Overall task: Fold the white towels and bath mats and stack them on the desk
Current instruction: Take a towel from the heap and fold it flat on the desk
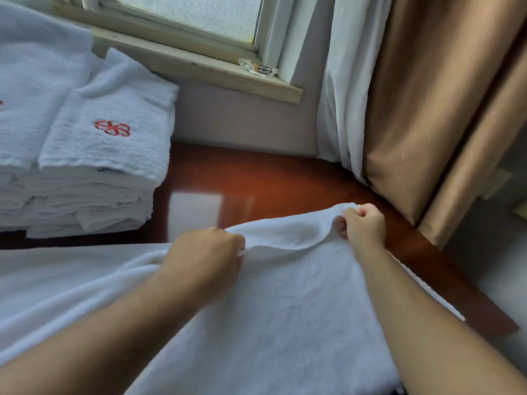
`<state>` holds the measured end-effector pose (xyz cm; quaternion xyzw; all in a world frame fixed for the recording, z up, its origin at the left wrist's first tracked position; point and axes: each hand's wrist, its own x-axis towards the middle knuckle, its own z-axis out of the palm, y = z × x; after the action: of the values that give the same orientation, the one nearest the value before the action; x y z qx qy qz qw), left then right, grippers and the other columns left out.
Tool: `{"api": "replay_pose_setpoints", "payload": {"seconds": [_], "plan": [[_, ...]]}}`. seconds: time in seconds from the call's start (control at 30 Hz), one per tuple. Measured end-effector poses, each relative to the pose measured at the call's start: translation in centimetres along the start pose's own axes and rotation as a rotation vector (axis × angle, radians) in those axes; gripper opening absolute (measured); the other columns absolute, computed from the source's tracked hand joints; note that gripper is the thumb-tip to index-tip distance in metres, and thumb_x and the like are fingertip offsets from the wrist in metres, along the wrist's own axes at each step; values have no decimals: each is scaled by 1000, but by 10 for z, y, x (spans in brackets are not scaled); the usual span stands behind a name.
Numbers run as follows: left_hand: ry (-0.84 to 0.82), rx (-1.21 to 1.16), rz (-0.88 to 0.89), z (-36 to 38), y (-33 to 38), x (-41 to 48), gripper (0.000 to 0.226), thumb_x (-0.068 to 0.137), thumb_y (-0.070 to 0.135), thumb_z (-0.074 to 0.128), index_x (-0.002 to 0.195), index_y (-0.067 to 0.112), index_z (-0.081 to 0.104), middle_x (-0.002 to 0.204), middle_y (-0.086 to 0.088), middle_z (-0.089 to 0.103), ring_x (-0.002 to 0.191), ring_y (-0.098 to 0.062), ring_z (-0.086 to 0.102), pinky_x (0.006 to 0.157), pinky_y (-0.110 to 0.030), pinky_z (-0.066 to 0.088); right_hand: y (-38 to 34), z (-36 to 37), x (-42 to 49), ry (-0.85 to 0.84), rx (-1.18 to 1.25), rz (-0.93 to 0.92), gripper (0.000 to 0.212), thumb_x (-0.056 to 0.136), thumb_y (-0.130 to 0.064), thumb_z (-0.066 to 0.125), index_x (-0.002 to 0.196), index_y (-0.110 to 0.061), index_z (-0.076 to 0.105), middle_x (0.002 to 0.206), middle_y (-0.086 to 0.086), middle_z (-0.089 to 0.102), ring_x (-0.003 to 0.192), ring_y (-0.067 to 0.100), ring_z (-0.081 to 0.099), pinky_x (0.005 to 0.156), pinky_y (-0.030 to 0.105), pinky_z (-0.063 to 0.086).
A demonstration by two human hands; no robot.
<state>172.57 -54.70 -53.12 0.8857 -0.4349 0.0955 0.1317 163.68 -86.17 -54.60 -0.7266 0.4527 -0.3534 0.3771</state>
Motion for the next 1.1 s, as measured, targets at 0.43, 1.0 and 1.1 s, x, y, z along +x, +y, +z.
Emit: {"api": "replay_pose_setpoints", "payload": {"seconds": [0.43,1.0,1.1], "plan": [[265,-141,272,15,38,-64,18,84,28,50,76,24,66,61,5,55,61,-23,56,59,-33,38,17,-28,-9,375,68,67,30,91,-11,43,100,-6,72,106,12,71,95,30,60,73,28,35],[125,-100,240,20,33,-53,25,76,47,56,94,34,68,95,11,57,92,-17,53,79,-35,41,-34,-4,-43,-165,-674,-443,27,82,-30,39,68,-15,57,77,4,59,67,23,47,67,32,37],[62,-86,258,18,25,-45,32,77,47,56,102,35,69,100,13,60,97,-16,56,82,-33,41,-42,14,-57,-542,-897,-234,55,94,-53,38,124,-14,62,124,12,61,106,30,57,87,41,46]]}}
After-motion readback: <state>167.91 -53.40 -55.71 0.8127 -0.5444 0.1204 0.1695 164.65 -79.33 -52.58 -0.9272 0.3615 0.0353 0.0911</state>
